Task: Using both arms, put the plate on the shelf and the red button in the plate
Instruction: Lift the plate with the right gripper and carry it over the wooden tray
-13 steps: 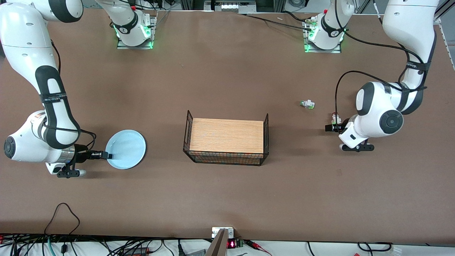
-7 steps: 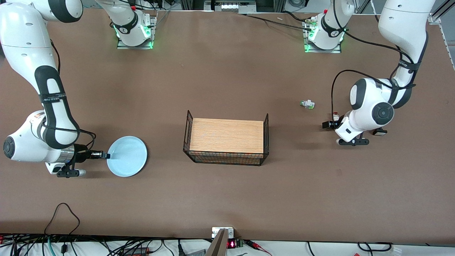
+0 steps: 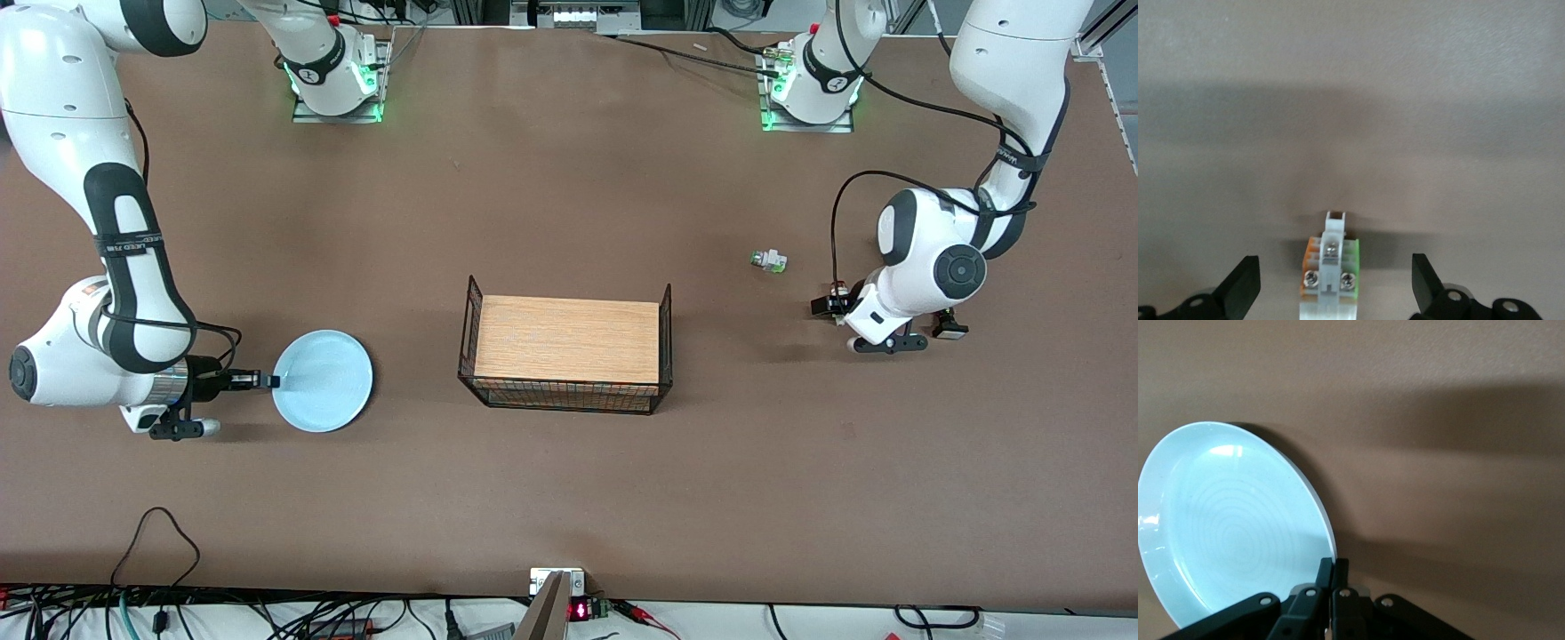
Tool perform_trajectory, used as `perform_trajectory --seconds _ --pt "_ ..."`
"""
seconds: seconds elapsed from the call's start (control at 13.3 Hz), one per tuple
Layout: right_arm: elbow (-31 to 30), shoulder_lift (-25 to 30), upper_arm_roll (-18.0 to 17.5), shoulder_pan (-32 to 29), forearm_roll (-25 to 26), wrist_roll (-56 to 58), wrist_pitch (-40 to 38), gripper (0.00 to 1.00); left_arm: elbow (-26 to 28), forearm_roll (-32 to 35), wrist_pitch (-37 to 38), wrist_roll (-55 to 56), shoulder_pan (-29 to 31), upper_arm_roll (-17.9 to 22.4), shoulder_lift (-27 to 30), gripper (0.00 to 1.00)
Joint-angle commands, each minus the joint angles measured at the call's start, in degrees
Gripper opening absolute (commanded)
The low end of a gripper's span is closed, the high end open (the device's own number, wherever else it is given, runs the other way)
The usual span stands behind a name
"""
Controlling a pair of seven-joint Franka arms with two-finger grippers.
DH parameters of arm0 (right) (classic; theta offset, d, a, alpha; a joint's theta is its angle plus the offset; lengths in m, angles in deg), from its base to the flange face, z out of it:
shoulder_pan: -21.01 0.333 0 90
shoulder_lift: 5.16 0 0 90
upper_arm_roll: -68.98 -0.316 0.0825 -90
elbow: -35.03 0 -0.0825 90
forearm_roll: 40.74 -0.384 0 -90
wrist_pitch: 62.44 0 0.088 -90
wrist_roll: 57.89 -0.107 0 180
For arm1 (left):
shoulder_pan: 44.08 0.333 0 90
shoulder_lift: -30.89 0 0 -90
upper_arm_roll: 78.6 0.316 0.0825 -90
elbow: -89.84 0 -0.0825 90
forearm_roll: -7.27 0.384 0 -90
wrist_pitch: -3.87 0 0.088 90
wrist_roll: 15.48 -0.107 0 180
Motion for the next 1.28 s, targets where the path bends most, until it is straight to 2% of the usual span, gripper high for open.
perform_trajectory --seconds 0.0,0.3,0.45,0.53,0.6,0.83,0.9,0.98,1.21 --pt "0.2 3.0 -0.4 -0.3 0.2 -0.1 -4.9 0.0 2.2 -0.8 -0.6 -1.0 1.5 -0.3 1.9 1.0" --pt "0.2 7.9 -0.5 0.3 0.6 -0.6 -10.9 0.0 3.4 -0.8 -0.6 -1.0 1.4 -1.2 2.1 1.0" --pt "0.2 11.4 -0.7 0.9 0.8 -0.9 -14.2 0.0 3.4 -0.9 -0.6 -0.9 1.3 -1.4 2.1 0.93" --pt "0.2 13.0 -0.7 1.8 0.9 -2.1 -16.3 0.0 3.2 -0.8 -0.4 -1.0 1.0 -1.6 2.1 0.84" --pt "0.2 14.4 -0.6 2.8 0.9 -4.1 -18.3 0.0 3.0 -0.8 0.1 -1.0 0.8 -2.1 2.4 0.57" --pt "4.8 18.1 -0.9 5.8 1.4 -14.8 -25.4 0.0 2.9 -0.8 0.2 -0.9 1.2 -2.1 2.5 0.15" --pt "7.2 18.1 -1.0 6.8 1.3 -19.5 -28.3 0.0 2.8 -0.9 0.2 -0.9 1.2 -2.1 2.5 0.06" --pt "10.1 18.1 -1.0 8.8 1.3 -24.6 -31.0 0.0 2.6 -0.8 0.2 -1.1 1.2 -2.1 2.6 0.02" --pt "14.5 18.6 -0.8 15.2 1.3 -34.9 -34.3 0.0 0.8 -0.7 0.6 -0.9 1.1 -2.1 4.5 0.0"
